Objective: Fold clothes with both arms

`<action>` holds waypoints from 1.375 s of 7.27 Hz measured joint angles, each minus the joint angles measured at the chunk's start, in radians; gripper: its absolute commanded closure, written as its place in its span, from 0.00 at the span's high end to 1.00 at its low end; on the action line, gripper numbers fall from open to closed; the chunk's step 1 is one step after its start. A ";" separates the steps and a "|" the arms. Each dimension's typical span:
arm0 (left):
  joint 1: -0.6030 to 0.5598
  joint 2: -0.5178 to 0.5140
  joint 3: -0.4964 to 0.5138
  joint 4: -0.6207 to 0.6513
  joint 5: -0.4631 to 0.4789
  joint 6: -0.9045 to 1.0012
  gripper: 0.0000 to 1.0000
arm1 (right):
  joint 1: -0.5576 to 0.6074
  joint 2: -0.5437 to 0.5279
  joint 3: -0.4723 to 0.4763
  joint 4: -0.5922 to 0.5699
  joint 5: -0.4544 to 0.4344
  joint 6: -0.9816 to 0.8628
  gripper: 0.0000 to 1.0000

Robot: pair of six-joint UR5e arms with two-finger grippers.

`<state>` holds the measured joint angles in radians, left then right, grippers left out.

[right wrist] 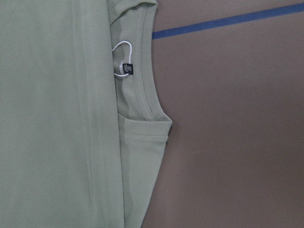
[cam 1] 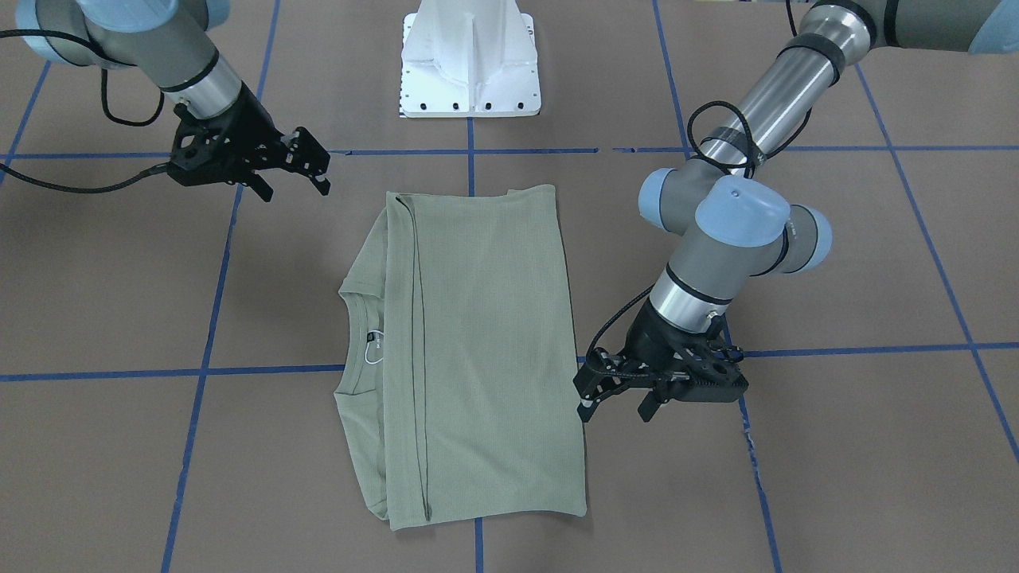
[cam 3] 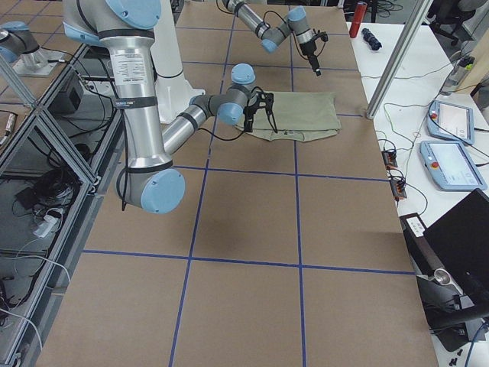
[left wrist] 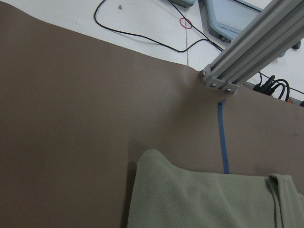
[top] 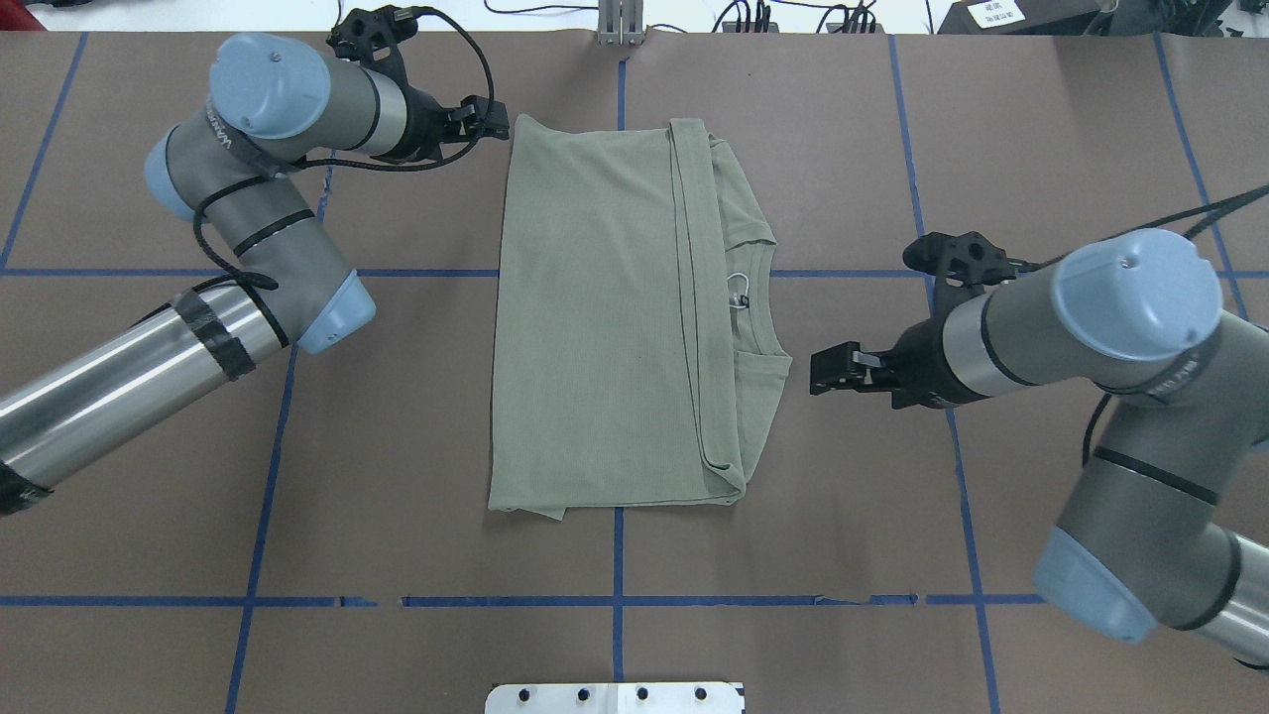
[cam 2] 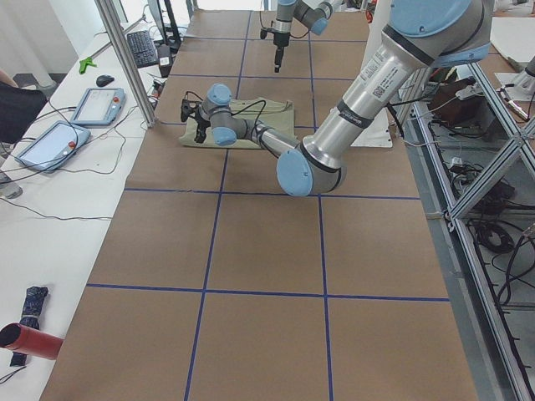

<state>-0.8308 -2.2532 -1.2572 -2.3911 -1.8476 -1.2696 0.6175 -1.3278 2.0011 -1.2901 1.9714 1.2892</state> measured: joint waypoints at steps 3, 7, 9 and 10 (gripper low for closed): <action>-0.006 0.168 -0.300 0.174 -0.020 0.086 1.00 | -0.065 0.263 -0.187 -0.201 -0.105 -0.140 1.00; -0.005 0.229 -0.404 0.220 -0.057 0.094 1.00 | -0.198 0.371 -0.294 -0.288 -0.241 -0.190 1.00; -0.004 0.230 -0.406 0.220 -0.058 0.094 1.00 | -0.212 0.388 -0.294 -0.388 -0.241 -0.235 1.00; -0.003 0.230 -0.406 0.220 -0.058 0.094 1.00 | -0.218 0.390 -0.296 -0.418 -0.241 -0.262 1.00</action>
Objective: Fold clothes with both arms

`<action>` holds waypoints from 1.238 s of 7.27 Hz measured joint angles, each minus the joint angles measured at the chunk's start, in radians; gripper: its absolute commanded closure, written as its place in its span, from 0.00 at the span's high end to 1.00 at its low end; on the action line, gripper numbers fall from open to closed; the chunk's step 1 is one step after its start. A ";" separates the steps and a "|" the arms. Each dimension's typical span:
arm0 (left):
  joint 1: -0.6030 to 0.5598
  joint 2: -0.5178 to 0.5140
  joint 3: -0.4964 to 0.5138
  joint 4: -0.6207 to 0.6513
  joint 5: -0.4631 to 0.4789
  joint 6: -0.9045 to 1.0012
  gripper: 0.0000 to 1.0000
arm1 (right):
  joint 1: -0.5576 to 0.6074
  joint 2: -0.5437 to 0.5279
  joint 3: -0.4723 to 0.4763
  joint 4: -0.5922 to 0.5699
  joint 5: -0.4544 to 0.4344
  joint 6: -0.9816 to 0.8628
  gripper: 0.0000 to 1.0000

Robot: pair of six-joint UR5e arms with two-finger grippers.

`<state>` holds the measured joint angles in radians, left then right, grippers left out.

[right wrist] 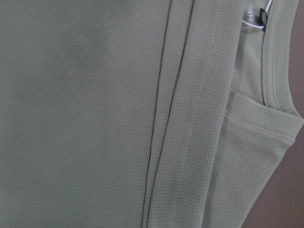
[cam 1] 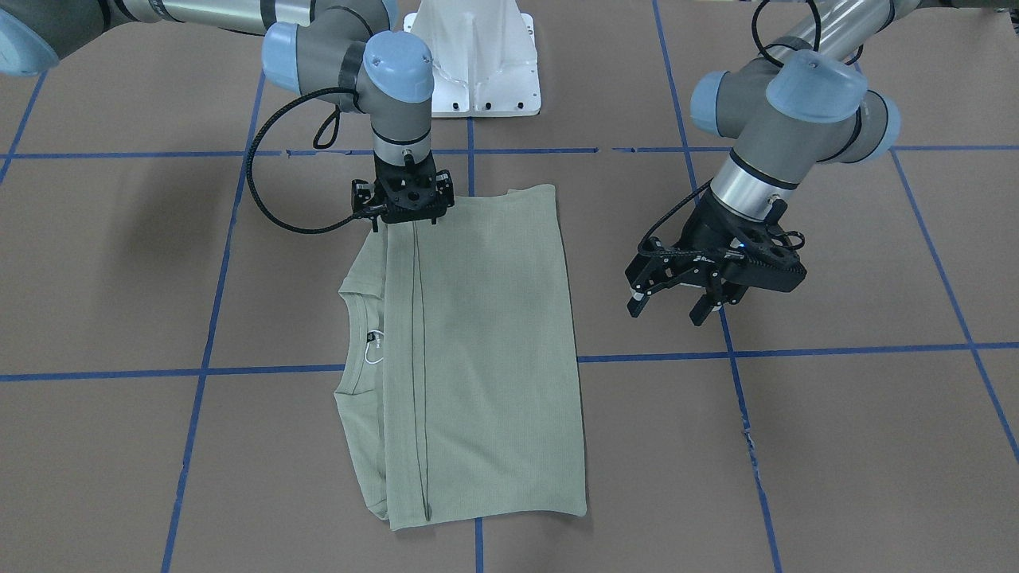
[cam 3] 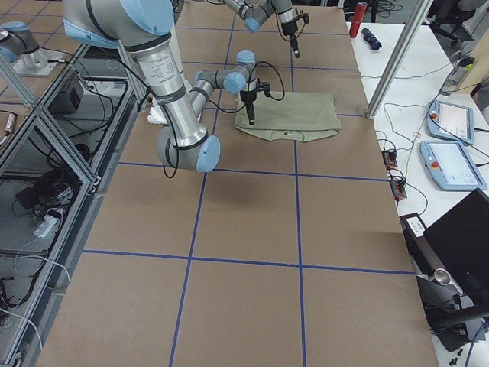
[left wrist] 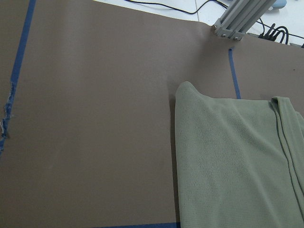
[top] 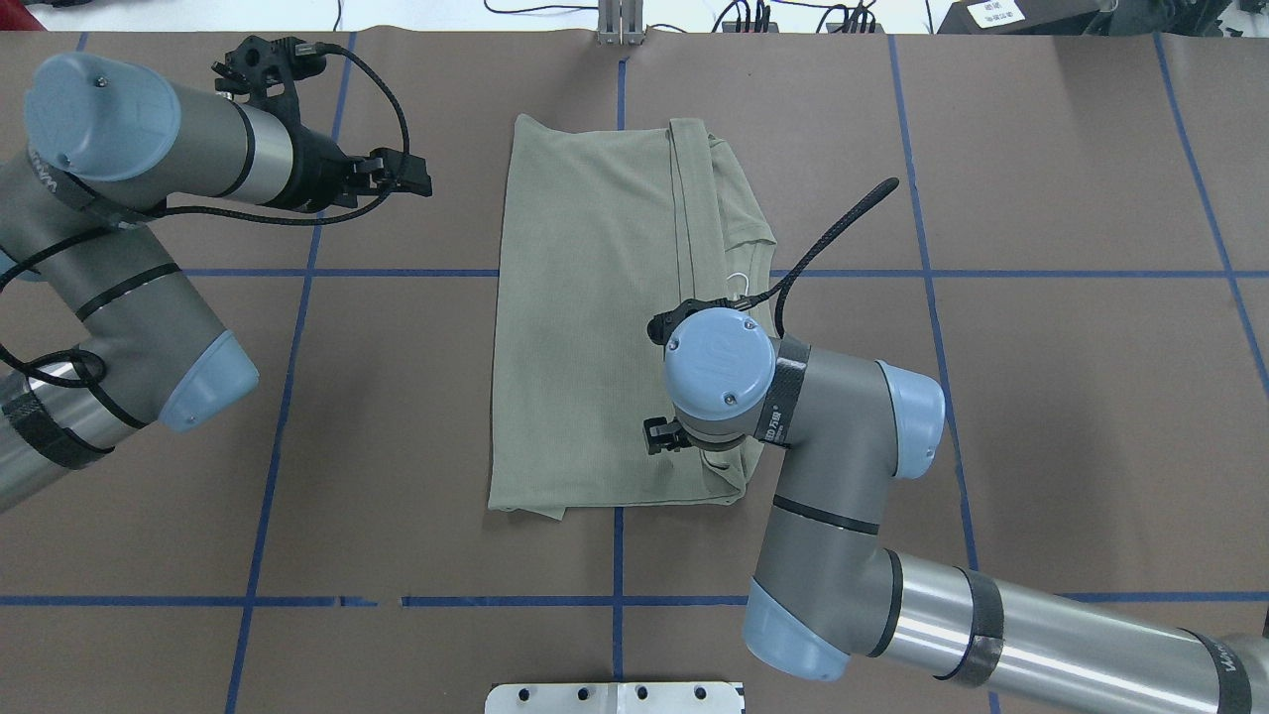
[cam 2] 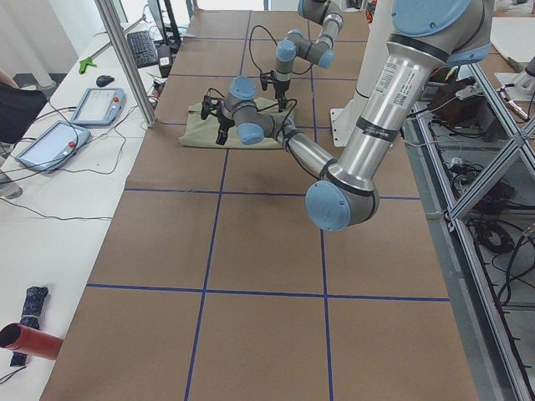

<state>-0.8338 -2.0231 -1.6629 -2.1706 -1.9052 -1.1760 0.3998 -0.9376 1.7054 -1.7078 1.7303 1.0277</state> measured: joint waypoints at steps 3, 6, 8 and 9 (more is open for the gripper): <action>0.002 0.000 0.000 0.000 -0.001 0.000 1.00 | -0.010 -0.010 -0.003 -0.024 0.019 -0.035 1.00; 0.003 0.000 0.001 0.000 -0.002 0.000 1.00 | -0.007 -0.012 0.001 -0.054 0.038 -0.069 1.00; 0.004 -0.001 0.001 -0.001 -0.002 0.000 1.00 | -0.003 -0.016 0.002 -0.058 0.042 -0.072 1.00; 0.004 -0.001 0.002 -0.003 -0.002 -0.001 1.00 | 0.001 -0.021 0.001 -0.058 0.049 -0.073 1.00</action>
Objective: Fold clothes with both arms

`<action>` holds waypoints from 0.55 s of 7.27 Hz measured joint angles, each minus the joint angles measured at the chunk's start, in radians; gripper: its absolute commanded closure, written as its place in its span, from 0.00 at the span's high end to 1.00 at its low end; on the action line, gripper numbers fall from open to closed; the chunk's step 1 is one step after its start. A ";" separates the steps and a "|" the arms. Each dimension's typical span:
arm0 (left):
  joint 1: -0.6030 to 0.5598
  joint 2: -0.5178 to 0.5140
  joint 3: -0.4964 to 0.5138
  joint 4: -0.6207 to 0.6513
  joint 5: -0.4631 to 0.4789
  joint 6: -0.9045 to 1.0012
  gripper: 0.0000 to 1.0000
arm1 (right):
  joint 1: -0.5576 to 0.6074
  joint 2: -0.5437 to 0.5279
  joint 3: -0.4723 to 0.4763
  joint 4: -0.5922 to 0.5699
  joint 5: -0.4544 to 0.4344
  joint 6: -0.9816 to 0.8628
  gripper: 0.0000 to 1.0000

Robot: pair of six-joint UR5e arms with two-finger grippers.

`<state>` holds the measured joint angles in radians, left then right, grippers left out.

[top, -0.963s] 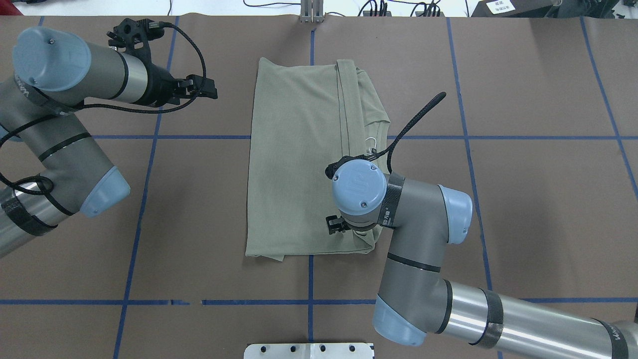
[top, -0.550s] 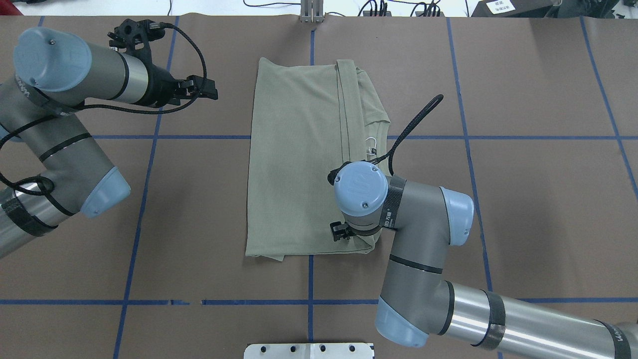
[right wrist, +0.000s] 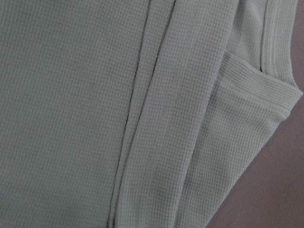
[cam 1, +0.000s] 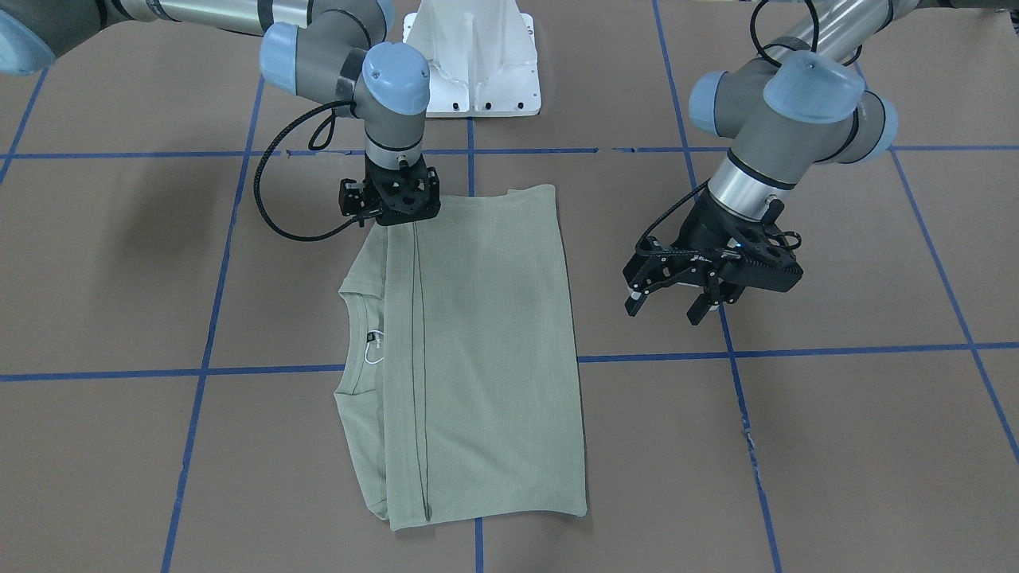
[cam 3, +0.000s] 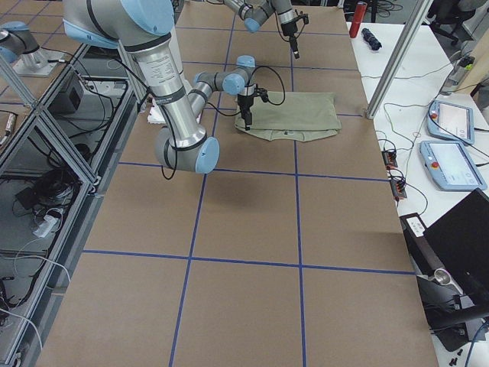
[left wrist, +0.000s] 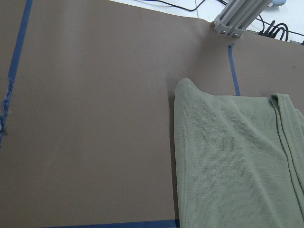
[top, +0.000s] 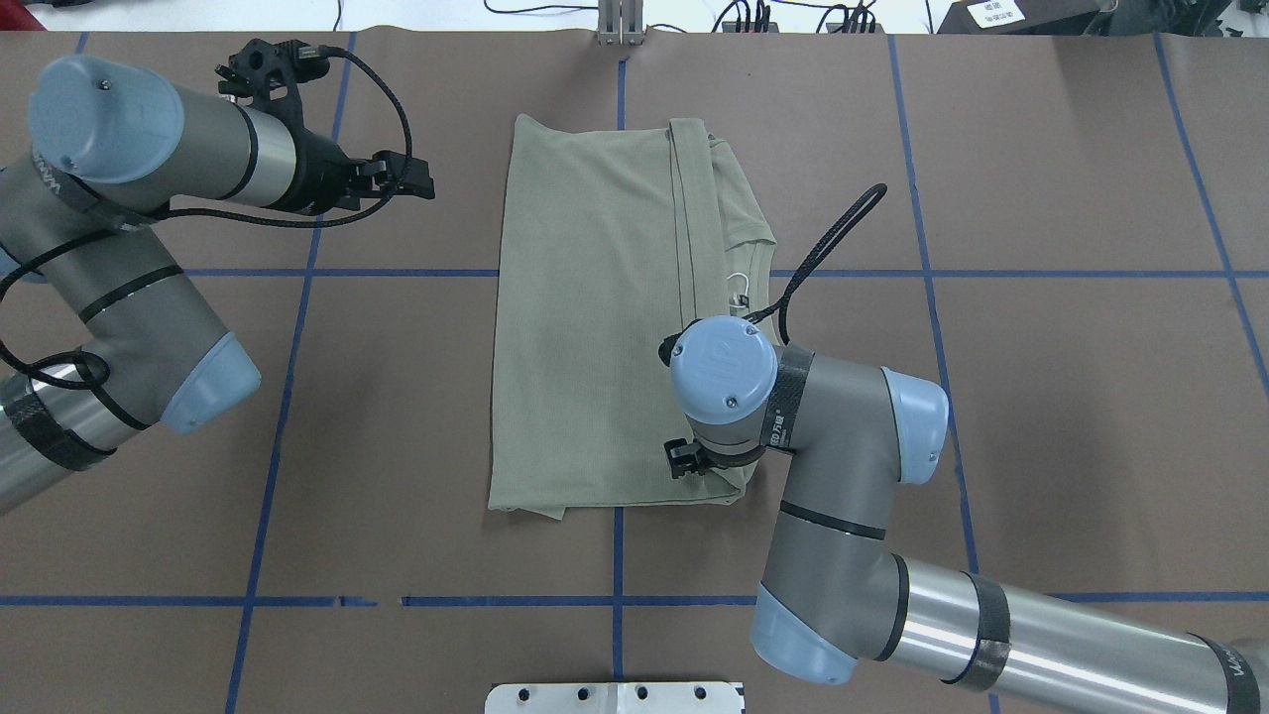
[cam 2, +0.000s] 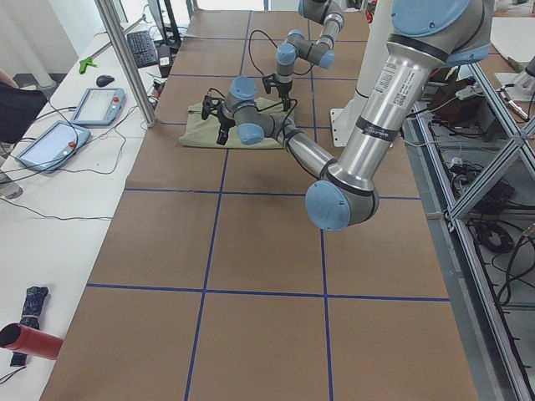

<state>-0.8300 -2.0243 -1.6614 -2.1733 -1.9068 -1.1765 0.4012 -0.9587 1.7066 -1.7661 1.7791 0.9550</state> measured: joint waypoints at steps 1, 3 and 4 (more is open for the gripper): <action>0.000 0.000 0.000 -0.001 0.000 0.000 1.00 | 0.007 -0.011 0.001 0.000 0.010 -0.001 1.00; 0.000 -0.004 -0.002 -0.002 0.000 0.000 1.00 | 0.038 -0.066 0.028 0.002 0.037 -0.028 1.00; 0.001 -0.009 -0.002 -0.001 0.000 0.000 1.00 | 0.054 -0.123 0.066 0.007 0.046 -0.050 1.00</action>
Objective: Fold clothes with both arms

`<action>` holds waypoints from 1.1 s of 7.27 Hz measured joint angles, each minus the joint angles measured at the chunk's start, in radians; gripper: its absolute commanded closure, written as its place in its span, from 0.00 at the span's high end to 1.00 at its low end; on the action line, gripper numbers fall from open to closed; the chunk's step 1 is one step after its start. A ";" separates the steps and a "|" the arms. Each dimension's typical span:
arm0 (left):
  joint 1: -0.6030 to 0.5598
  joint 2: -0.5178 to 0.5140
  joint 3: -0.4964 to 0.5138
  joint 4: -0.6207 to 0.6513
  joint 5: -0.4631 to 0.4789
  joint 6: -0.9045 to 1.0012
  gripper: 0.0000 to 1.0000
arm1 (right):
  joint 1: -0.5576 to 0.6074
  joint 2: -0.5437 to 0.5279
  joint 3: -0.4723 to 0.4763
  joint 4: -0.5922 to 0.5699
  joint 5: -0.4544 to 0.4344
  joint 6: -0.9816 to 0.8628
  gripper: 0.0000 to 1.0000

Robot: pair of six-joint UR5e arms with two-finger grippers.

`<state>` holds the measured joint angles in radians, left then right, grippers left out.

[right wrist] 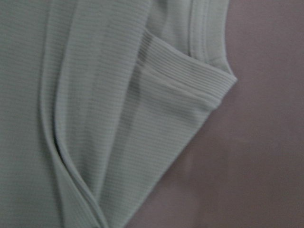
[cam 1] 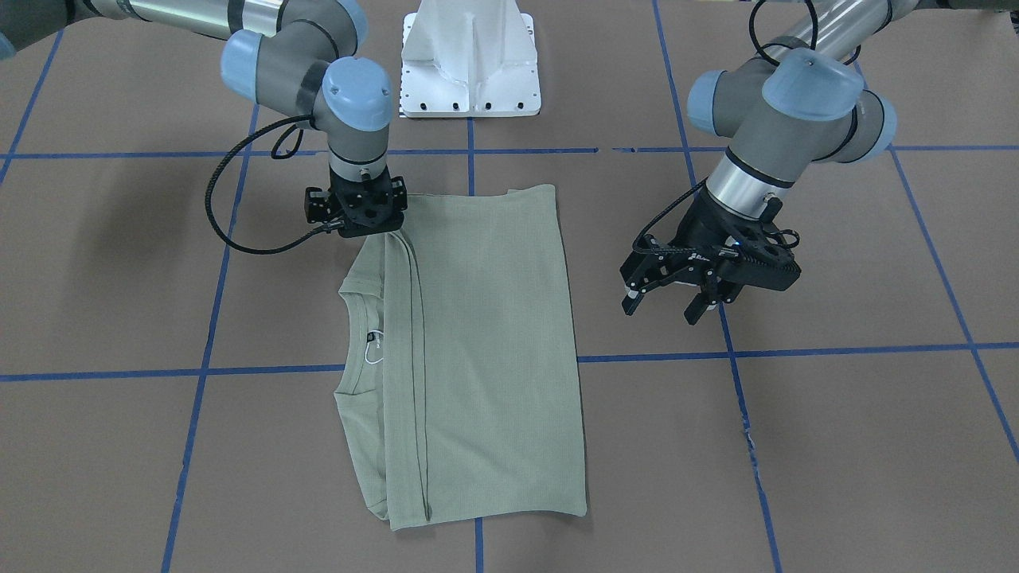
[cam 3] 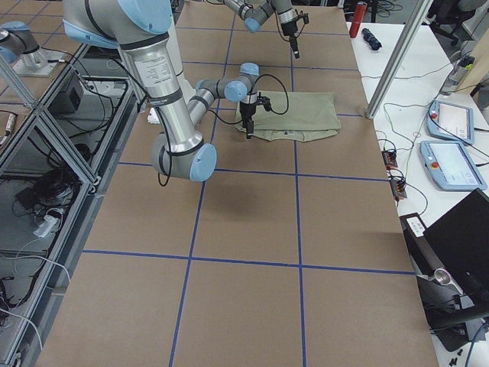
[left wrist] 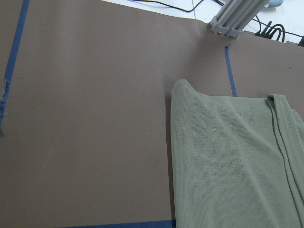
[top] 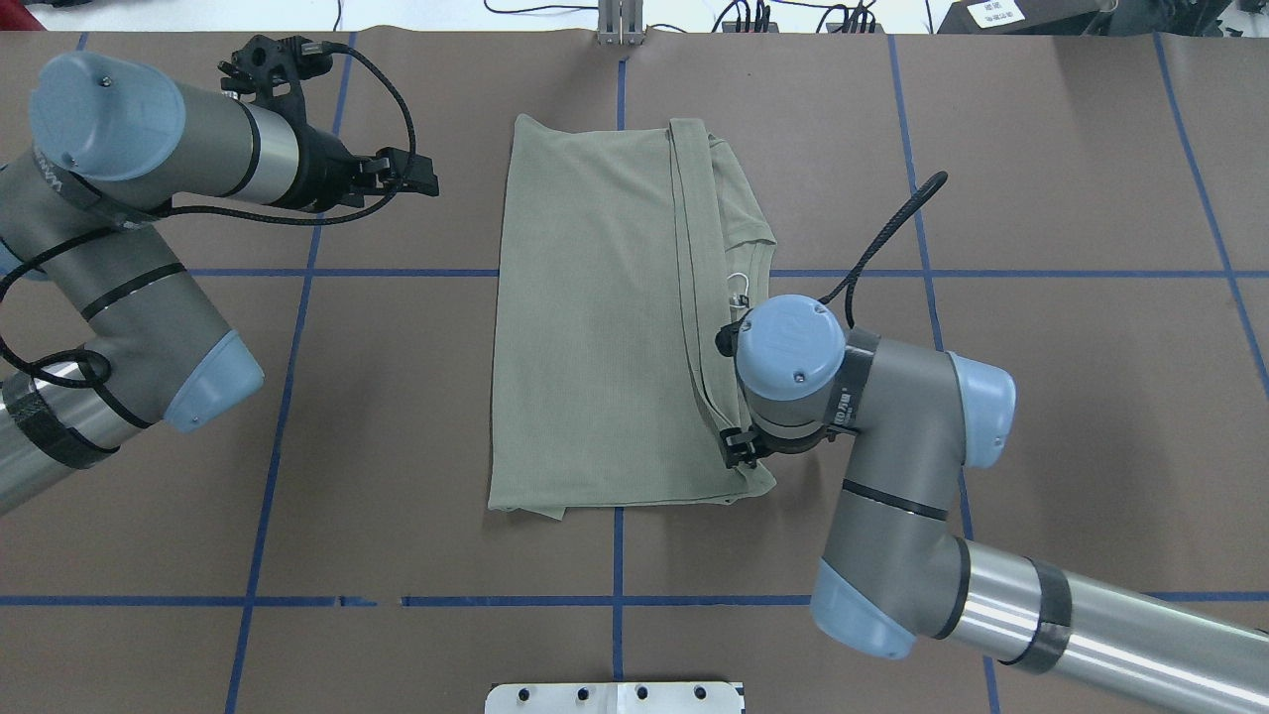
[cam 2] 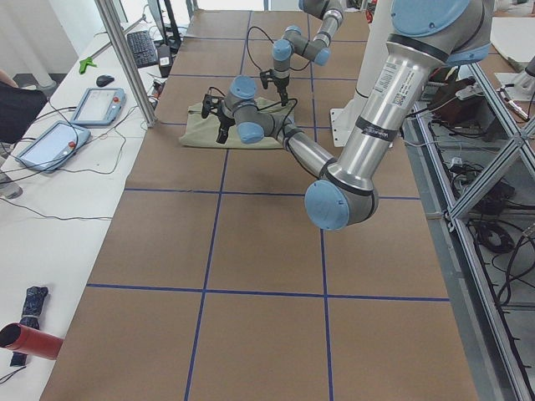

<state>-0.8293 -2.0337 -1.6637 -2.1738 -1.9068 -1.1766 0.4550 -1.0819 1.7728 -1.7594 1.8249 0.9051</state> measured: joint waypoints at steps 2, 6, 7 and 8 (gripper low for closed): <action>0.001 -0.006 -0.003 0.002 0.000 -0.001 1.00 | 0.037 -0.088 0.090 0.000 0.018 -0.033 1.00; 0.001 -0.001 0.001 -0.005 0.000 0.000 1.00 | 0.077 0.079 -0.011 0.041 0.046 -0.042 0.95; 0.001 0.002 0.002 -0.008 0.000 0.001 1.00 | 0.076 0.107 -0.062 0.097 0.045 -0.041 0.90; 0.001 0.004 0.003 -0.011 0.000 0.001 1.00 | 0.073 0.120 -0.110 0.155 0.044 -0.040 0.79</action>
<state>-0.8283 -2.0294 -1.6606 -2.1844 -1.9068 -1.1752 0.5282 -0.9617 1.6632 -1.6039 1.8688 0.8653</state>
